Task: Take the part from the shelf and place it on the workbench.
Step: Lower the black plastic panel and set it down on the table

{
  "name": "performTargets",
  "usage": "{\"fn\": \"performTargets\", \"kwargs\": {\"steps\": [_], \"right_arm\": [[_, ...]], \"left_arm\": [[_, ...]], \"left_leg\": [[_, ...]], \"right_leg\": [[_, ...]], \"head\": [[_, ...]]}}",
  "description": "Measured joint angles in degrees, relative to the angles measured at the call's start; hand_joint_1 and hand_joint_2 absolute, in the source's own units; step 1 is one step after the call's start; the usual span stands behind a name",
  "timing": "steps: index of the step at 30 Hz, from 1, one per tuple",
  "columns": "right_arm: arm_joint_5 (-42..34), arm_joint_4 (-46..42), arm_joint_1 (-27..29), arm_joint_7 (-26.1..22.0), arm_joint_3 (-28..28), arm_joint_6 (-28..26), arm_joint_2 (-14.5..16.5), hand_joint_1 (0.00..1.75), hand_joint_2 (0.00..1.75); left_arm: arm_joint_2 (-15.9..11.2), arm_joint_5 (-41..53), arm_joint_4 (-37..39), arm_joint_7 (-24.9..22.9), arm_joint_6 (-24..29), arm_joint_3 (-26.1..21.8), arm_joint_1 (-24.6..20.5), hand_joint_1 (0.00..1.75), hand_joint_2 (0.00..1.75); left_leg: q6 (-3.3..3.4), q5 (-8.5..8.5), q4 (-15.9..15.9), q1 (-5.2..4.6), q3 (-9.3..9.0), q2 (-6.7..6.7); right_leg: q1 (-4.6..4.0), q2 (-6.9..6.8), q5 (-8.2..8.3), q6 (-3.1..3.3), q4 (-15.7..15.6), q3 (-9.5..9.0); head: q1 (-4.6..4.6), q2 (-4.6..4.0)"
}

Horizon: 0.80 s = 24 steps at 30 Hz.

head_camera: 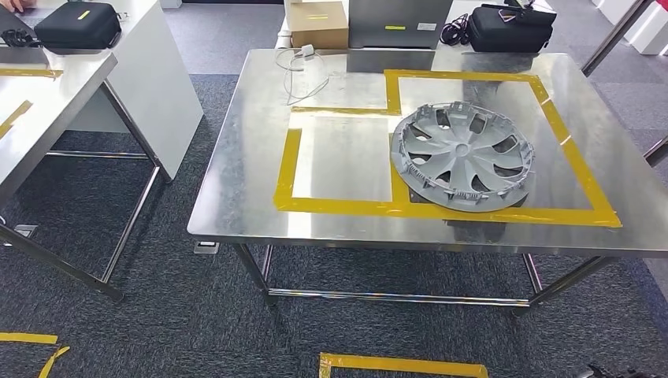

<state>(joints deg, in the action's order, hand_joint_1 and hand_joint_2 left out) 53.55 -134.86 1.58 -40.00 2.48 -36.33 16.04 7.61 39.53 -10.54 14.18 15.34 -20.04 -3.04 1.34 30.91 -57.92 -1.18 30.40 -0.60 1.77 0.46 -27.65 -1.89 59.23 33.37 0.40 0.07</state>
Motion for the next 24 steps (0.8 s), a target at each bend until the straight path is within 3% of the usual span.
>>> {"fn": "performTargets", "kwargs": {"steps": [2,4,5,7,9,10,11,12,14,15,19,21,23,24], "right_arm": [[-0.45,0.00,0.03,0.00,-0.01,0.00,0.11,0.00,0.00],[-0.70,0.03,-0.03,0.00,-0.07,0.00,0.17,0.00,0.00],[-0.83,0.07,-0.10,0.00,-0.13,0.00,0.17,0.00,0.00],[-1.38,0.20,-0.21,0.00,-0.25,0.00,0.13,0.00,0.00],[-2.11,0.38,-0.23,0.00,-0.32,0.00,0.11,0.00,0.00],[-2.42,0.48,-0.24,0.00,-0.33,0.00,0.11,0.00,0.00],[-2.73,0.63,-0.28,0.00,-0.34,0.00,0.10,0.00,0.00],[-3.08,0.82,-0.39,0.00,-0.35,0.00,0.10,0.00,0.00],[-3.77,1.35,-0.74,-0.01,-0.39,0.00,0.03,0.00,0.00],[-4.10,1.64,-0.90,-0.01,-0.43,0.00,-0.01,0.00,0.00],[-4.90,2.52,-1.50,0.00,-0.49,0.00,-0.08,0.00,0.00],[-5.11,2.91,-1.80,0.00,-0.49,0.00,-0.08,0.00,0.00],[-5.27,3.34,-1.93,-0.01,-0.49,0.00,-0.08,0.00,0.00],[-5.29,3.57,-1.99,-0.01,-0.50,0.00,-0.08,0.00,0.00]], "left_arm": [[-0.02,0.26,0.00,0.01,0.00,0.01,-0.03,0.00,0.00],[0.05,0.53,-0.01,0.01,0.00,0.01,-0.10,0.00,0.00],[0.10,0.63,-0.01,-0.02,-0.01,0.02,-0.12,0.00,0.00],[0.22,0.73,-0.01,-0.10,-0.11,0.02,-0.09,0.00,0.00],[0.28,0.88,-0.01,-0.34,-0.25,0.01,-0.05,0.00,0.00],[0.29,0.98,-0.01,-0.53,-0.30,0.01,-0.05,0.00,0.00],[0.32,1.07,-0.01,-0.75,-0.30,0.00,-0.05,0.00,0.00],[0.34,1.13,-0.01,-0.94,-0.30,-0.01,-0.05,0.00,0.00],[0.35,1.15,-0.01,-1.18,-0.28,-0.04,-0.10,0.00,0.00],[0.34,1.15,-0.02,-1.23,-0.26,-0.08,-0.14,0.00,0.00],[0.35,1.12,-0.02,-1.31,-0.09,-0.32,-0.20,0.00,0.00],[0.37,1.08,-0.02,-1.31,-0.02,-0.51,-0.21,0.00,0.00],[0.40,1.04,-0.02,-1.31,0.00,-0.60,-0.19,0.00,0.00],[0.40,1.04,-0.02,-1.31,0.00,-0.62,-0.17,0.00,0.00]], "left_leg": [[0.38,-0.27,0.28,0.11,-0.13,0.01],[0.94,-0.92,1.07,0.54,-0.46,0.17],[1.16,-1.21,1.44,0.78,-0.59,0.27],[1.31,-1.33,1.54,0.86,-0.53,0.46],[1.29,-1.32,1.51,0.87,-0.50,0.60],[1.22,-1.28,1.49,0.92,-0.57,0.62],[1.10,-1.21,1.44,1.01,-0.69,0.60],[0.88,-1.08,1.34,1.11,-0.82,0.57],[0.16,-0.78,0.94,1.04,-0.74,0.53],[-0.21,-0.73,0.75,0.96,-0.59,0.52],[-1.36,-0.21,0.00,1.17,0.00,0.44],[-1.84,2.90,-4.61,1.35,2.19,0.40],[-2.15,6.71,-12.40,1.50,5.89,0.41],[-2.20,7.50,-14.97,1.55,7.06,0.41]], "right_leg": [[-0.02,0.02,0.15,-0.36,-0.27,-0.18],[-0.19,-0.01,-0.78,-0.60,0.83,0.30],[-0.27,-0.02,-2.13,-0.65,2.95,1.23],[-0.28,-0.05,-5.76,-0.80,10.03,4.38],[-0.25,-0.06,-7.48,-0.95,15.49,6.75],[-0.22,-0.07,-6.79,-0.96,15.21,6.46],[-0.17,-0.10,-5.11,-0.93,12.48,4.98],[-0.10,-0.13,-3.14,-0.90,8.17,2.76],[-0.19,-0.09,-1.00,-0.60,1.36,-0.72],[-0.30,-0.03,-0.81,-0.32,-0.04,-1.36],[-0.37,0.00,-0.48,1.20,-0.38,-1.14],[-0.15,-0.24,-0.11,1.81,-0.51,-0.80],[-0.17,-0.43,0.30,2.12,-0.49,-0.14],[-0.20,-0.48,0.52,2.16,-0.48,0.18]], "head": [[-0.01,0.00],[0.08,0.00],[0.25,0.00],[0.55,0.00],[0.69,0.00],[0.73,0.00],[0.75,0.00],[0.78,0.00],[0.85,0.00],[0.82,0.00],[0.57,0.00],[0.20,0.00],[-0.11,0.00],[-0.14,0.00]]}}
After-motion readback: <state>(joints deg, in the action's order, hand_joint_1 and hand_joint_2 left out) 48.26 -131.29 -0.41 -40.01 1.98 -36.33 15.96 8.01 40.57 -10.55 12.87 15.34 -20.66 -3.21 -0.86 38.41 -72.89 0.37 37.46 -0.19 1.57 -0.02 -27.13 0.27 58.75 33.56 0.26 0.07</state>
